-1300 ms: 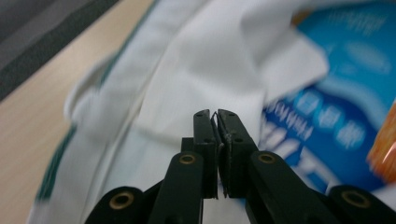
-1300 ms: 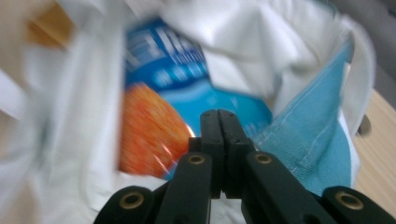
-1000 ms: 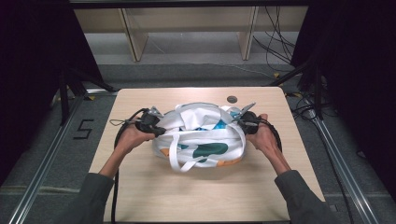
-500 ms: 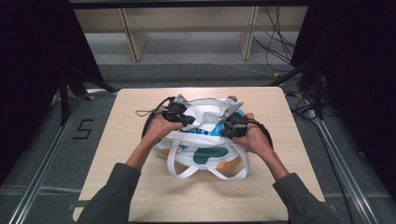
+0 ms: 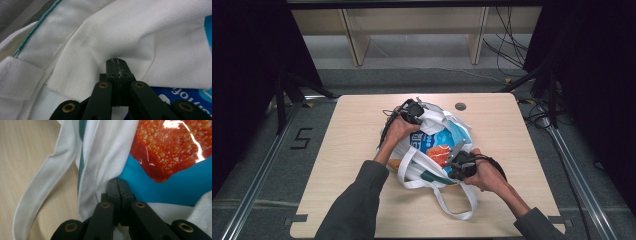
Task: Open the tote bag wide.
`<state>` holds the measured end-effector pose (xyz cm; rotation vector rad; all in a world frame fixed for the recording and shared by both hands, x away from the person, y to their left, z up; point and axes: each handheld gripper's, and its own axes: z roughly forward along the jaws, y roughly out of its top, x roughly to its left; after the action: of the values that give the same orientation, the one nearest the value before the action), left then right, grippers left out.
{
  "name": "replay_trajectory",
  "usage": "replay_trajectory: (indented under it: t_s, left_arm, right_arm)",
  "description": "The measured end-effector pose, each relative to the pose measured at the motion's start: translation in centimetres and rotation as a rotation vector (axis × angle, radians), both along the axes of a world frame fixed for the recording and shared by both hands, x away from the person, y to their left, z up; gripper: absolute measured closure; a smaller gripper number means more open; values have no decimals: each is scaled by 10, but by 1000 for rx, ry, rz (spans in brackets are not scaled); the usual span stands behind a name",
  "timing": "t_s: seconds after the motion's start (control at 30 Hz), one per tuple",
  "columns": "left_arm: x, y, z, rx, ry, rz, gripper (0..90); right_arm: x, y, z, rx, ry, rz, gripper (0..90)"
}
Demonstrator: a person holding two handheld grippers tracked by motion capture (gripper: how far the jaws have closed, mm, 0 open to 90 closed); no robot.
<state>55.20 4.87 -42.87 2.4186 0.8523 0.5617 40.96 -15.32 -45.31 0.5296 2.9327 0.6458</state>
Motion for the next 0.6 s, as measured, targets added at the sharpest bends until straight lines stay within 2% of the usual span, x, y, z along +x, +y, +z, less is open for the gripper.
replay_trajectory:
  t_s: [0.03,0.07,0.1,0.13,0.17,0.23,0.3,0.33,0.37,0.4,0.43,0.53,0.57,0.6]
  left_arm:
    - [1,1,0,16,1,-5,895]
    - [0,0,-1,11,-8,8,894]
    - [-1,-1,-1,20,-23,1,894]
    - [-3,-2,0,42,-33,-18,892]
    - [-7,0,3,36,-34,-38,858]
    - [-13,7,7,-16,-41,-28,858]
    - [-22,17,11,-52,-31,-44,857]
    - [-28,26,13,-56,-23,-53,857]
    - [-30,29,14,-61,-25,-54,856]
    - [-33,36,15,-82,-19,-49,854]
    - [-36,45,17,-115,-28,-37,851]
    - [-40,69,24,-182,-37,-8,851]
    - [-41,77,26,-182,-38,1,851]
    - [-42,82,26,-181,-36,16,851]
  right_arm:
    - [0,0,0,0,0,0,900]
    - [0,-1,3,2,-5,-3,900]
    - [0,-1,6,14,-4,-18,900]
    - [0,-2,9,22,-24,-13,900]
    - [3,-7,18,68,-69,-11,900]
    - [3,-9,22,86,-61,-31,900]
    - [6,-14,35,168,-90,-84,900]
    - [8,-16,40,191,-104,-87,900]
    - [13,-18,49,223,-142,-100,900]
    - [13,-19,52,228,-146,-115,900]
    - [23,-21,63,281,-214,-152,900]
    - [34,-24,72,284,-245,-179,900]
    - [43,-25,75,295,-286,-204,900]
    - [52,-27,78,296,-307,-233,900]
